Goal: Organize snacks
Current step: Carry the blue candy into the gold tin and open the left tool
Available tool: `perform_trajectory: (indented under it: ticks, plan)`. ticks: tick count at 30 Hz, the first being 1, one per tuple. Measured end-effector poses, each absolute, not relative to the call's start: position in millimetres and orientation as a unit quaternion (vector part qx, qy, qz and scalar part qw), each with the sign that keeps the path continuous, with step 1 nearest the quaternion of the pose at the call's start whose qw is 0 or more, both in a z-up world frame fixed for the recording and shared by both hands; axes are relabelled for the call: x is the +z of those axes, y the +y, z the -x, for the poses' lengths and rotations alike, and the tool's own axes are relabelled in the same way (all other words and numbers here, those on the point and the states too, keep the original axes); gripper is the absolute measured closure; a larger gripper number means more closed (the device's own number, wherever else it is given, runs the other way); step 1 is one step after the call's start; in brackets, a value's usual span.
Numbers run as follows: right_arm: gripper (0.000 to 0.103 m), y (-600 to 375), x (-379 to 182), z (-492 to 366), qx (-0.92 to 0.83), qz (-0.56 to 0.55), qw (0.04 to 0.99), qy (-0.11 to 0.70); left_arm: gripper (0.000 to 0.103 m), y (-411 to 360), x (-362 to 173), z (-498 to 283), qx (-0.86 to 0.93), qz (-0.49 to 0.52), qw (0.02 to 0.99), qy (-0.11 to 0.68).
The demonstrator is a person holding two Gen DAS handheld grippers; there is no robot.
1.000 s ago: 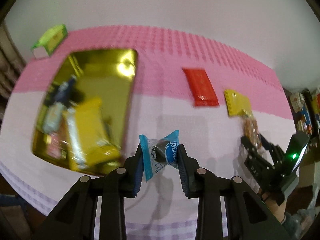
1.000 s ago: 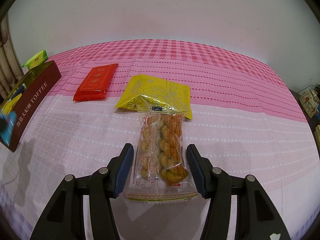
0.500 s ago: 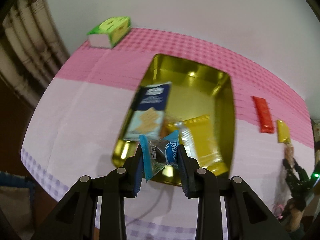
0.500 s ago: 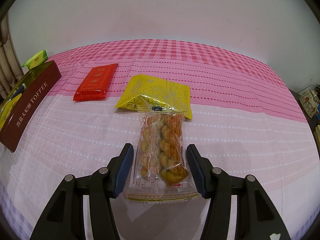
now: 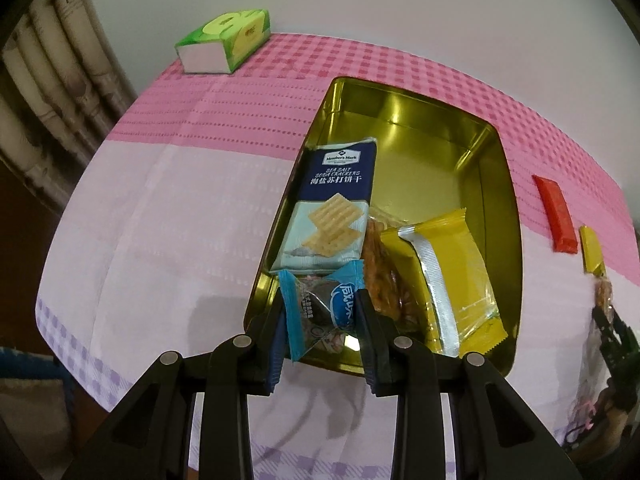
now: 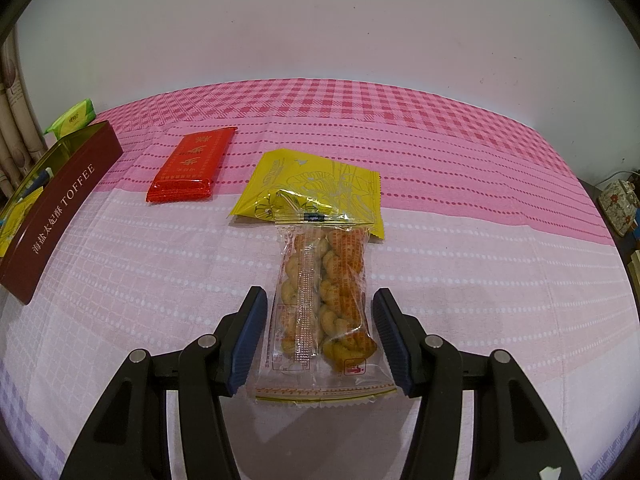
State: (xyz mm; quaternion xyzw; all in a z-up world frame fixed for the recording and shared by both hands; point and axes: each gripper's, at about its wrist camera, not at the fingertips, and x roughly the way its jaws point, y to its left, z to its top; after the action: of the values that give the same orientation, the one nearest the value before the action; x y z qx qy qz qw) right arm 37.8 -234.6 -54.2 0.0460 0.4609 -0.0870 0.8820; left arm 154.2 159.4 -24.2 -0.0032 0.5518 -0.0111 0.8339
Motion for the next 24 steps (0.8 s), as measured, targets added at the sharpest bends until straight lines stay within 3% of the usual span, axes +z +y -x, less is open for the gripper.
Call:
perform_trajectory:
  ticks: [9, 12, 14, 24]
  plan:
    - [0.056, -234, -54, -38, -0.083, -0.044, 0.883, 0.46, 0.068, 152, -26, -147, -0.003, -0.029, 0.846, 0.533]
    - [0.061, -232, -54, -38, -0.08, -0.038, 0.884, 0.459, 0.063, 152, -27, -145, 0.002, -0.032, 0.848, 0.53]
    - [0.061, -232, -54, -38, -0.08, -0.04, 0.884, 0.459, 0.05, 153, -27, -144, 0.004, -0.037, 0.85, 0.525]
    - [0.067, -221, -50, -43, -0.102, -0.036, 0.873, 0.477, 0.037, 156, -23, -140, -0.008, -0.021, 0.856, 0.517]
